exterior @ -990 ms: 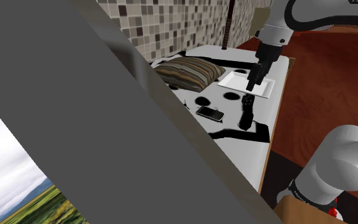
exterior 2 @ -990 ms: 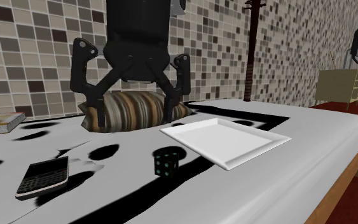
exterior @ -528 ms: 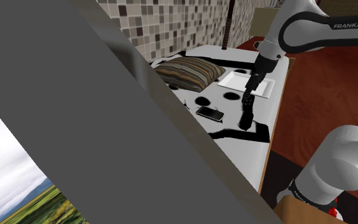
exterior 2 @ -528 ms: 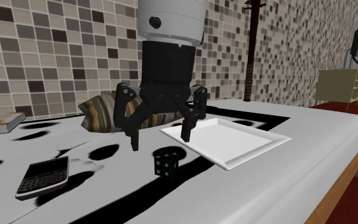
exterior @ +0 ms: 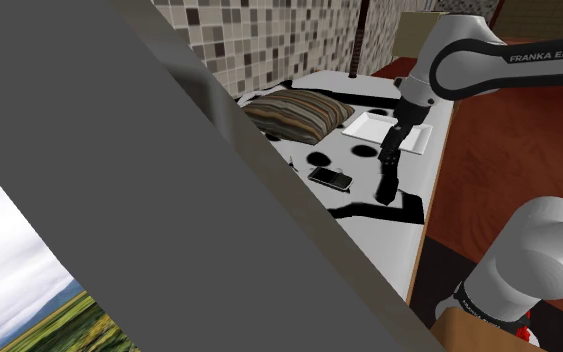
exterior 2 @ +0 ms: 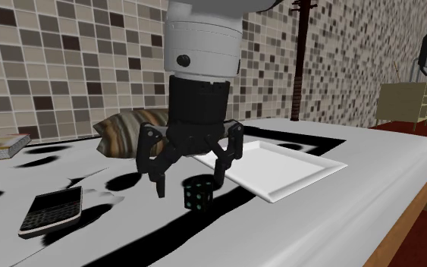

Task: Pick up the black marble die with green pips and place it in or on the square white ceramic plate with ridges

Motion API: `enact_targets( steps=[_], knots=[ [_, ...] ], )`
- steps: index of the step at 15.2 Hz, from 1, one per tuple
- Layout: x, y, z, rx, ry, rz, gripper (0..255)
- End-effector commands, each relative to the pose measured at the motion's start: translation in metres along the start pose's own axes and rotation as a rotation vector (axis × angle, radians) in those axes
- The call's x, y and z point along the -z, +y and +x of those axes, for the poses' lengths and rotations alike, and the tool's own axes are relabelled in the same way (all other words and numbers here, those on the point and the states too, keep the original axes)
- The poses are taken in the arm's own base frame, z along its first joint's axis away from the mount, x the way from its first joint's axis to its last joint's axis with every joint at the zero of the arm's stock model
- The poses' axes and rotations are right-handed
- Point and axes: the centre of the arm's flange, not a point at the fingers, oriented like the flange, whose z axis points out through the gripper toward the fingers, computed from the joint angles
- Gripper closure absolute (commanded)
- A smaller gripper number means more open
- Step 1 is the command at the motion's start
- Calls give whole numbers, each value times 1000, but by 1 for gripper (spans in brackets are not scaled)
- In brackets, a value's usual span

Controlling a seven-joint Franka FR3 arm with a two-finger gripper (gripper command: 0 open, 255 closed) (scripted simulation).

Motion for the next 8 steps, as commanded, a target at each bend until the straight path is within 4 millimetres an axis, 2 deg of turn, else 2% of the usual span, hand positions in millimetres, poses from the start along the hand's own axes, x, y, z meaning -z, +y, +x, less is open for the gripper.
enact_targets(
  steps=[1,4,5,8],
  knots=[
    [-1,0,0,0,0,0,0],
    [0,0,0,0,0,0,0],
    [0,0,0,0,0,0,255],
    [-1,0,0,0,0,0,255]
  ],
)
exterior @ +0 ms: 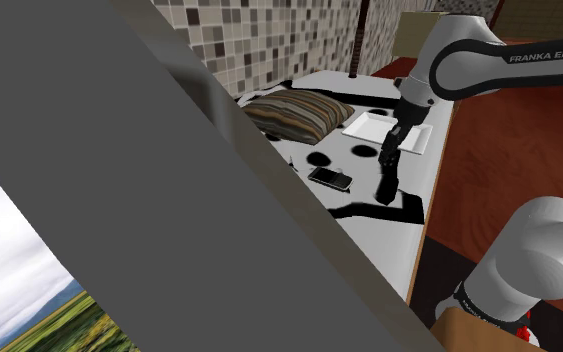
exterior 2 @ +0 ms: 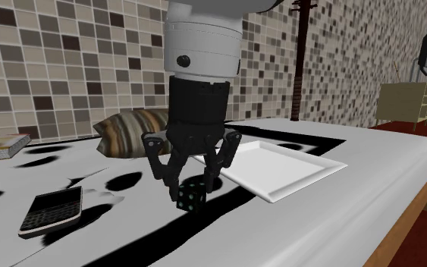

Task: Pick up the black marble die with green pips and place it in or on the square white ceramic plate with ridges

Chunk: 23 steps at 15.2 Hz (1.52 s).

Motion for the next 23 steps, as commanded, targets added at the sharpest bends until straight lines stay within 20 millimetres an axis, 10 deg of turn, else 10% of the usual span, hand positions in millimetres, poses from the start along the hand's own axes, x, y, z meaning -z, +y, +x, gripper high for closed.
enact_targets(
  steps=[1,6,23],
  knots=[
    [0,0,0,0,0,0,255],
    [0,0,0,0,0,0,255],
    [88,-3,16,0,0,0,255]
  ],
)
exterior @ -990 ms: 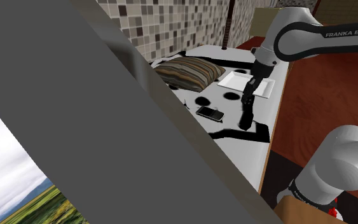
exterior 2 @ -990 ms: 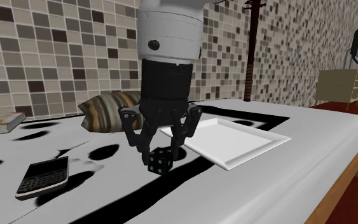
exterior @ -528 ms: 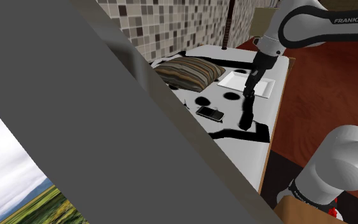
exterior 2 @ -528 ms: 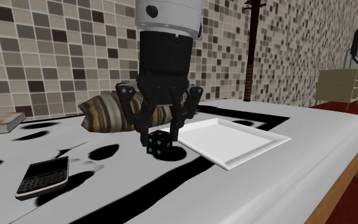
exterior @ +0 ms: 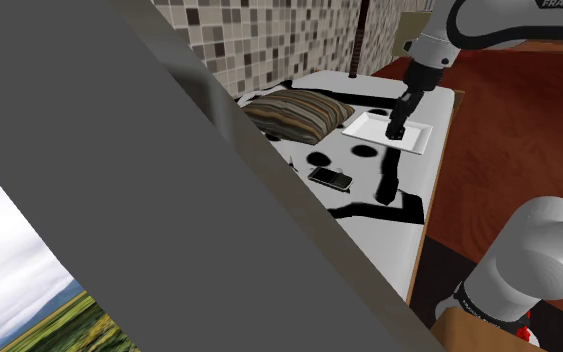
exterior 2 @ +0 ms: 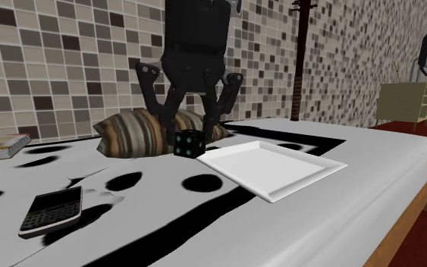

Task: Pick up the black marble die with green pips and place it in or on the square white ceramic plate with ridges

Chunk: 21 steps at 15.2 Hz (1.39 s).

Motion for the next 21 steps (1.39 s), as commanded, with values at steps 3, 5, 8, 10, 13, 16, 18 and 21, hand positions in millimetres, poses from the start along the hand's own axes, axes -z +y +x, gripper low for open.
enact_targets(
  steps=[3,5,8,10,13,16,18,21],
  knots=[
    [7,25,9,0,0,0,255],
    [7,50,17,0,0,0,255],
    [8,88,30,0,0,0,255],
    [8,113,38,0,0,0,255],
    [8,150,51,0,0,0,255],
    [9,188,63,0,0,0,255],
    [4,206,68,0,0,0,255],
    [-12,207,66,0,0,0,255]
  ],
)
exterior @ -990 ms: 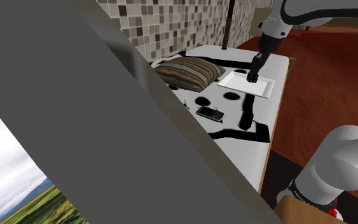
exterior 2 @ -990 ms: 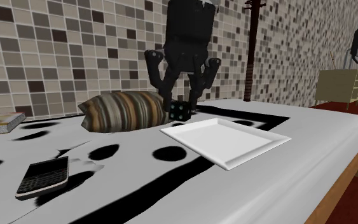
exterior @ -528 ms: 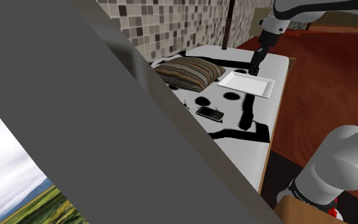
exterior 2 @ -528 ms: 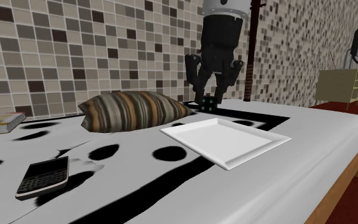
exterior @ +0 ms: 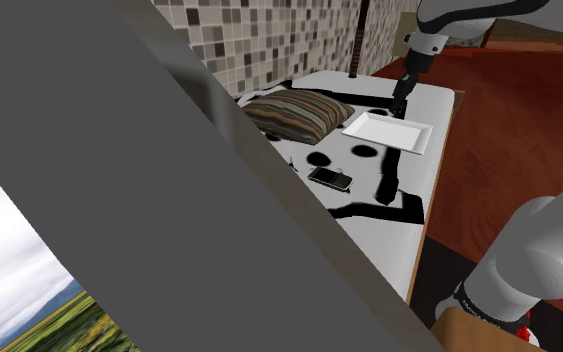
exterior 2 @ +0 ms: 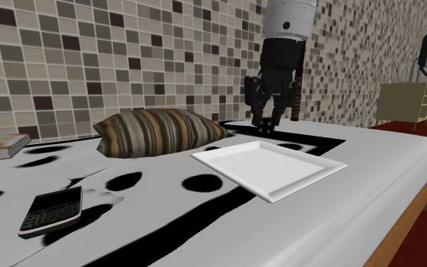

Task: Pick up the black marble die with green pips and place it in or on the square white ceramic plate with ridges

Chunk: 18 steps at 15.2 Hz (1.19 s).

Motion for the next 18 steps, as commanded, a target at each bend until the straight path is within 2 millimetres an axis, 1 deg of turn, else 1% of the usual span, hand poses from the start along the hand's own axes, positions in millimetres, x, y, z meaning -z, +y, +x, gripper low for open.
enact_targets(
  steps=[1,11,18],
  knots=[
    [-11,1,-2,0,0,0,255],
    [-61,2,-11,0,0,0,255],
    [-61,2,-11,0,0,0,255]
  ],
)
